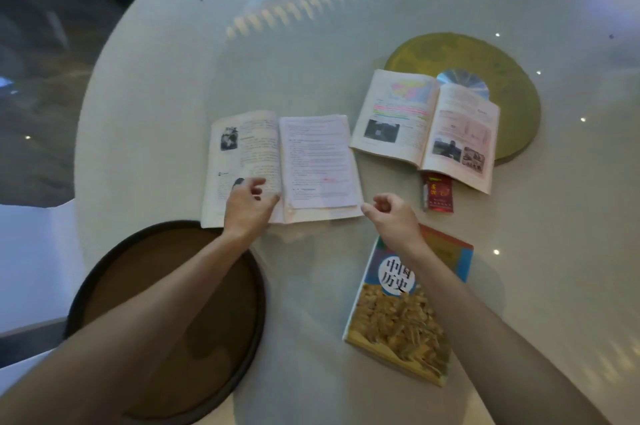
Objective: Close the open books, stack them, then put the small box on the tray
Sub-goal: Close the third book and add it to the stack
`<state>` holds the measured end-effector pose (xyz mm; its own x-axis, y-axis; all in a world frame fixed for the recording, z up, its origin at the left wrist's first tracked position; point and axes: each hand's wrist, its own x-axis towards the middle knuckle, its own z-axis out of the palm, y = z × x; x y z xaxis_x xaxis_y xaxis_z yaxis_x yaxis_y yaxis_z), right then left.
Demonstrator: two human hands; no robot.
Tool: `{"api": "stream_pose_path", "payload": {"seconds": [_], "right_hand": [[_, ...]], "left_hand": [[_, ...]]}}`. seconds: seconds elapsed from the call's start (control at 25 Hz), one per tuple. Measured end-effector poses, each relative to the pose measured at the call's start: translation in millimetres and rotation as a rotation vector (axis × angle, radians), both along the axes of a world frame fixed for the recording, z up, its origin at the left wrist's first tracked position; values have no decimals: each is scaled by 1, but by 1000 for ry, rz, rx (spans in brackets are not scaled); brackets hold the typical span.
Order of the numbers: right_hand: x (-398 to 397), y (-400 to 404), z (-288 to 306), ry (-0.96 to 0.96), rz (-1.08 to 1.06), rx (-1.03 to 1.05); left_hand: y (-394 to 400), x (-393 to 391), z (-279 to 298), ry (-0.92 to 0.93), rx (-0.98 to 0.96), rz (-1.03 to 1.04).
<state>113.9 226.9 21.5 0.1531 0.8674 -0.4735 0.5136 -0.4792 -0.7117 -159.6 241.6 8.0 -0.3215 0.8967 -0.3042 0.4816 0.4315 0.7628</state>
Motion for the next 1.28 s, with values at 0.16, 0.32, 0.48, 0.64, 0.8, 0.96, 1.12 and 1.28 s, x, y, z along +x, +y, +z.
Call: {"api": "stream_pose_path", "payload": {"seconds": [0.16,0.32,0.48,0.64,0.8,0.96,1.12,1.28], "right_hand": [[-37,54,-15,-95,-6,-73],[-47,77,-35,-159,-151,-170],[-56,81,-47,-246,-205,-264],[-61,83,-53,-218,-228,-337],[-61,79,-54,-330,-221,-339],[-62,78,-45,-28,-322,-326],[-64,67,-25,203,-242,-315],[-63,48,-4,435,-134,-276]], "left_hand": [[34,-48,-12,112,-145,93],[39,-69,-36,123,-247,146],[43,-69,-48,204,-346,213],[47,-79,-53,257,-386,219],[42,-95,-51,-16,-227,240],[36,-98,-34,-135,-129,257],[31,-92,-11,-305,-67,233],[24,-75,19,-440,10,112]]}}
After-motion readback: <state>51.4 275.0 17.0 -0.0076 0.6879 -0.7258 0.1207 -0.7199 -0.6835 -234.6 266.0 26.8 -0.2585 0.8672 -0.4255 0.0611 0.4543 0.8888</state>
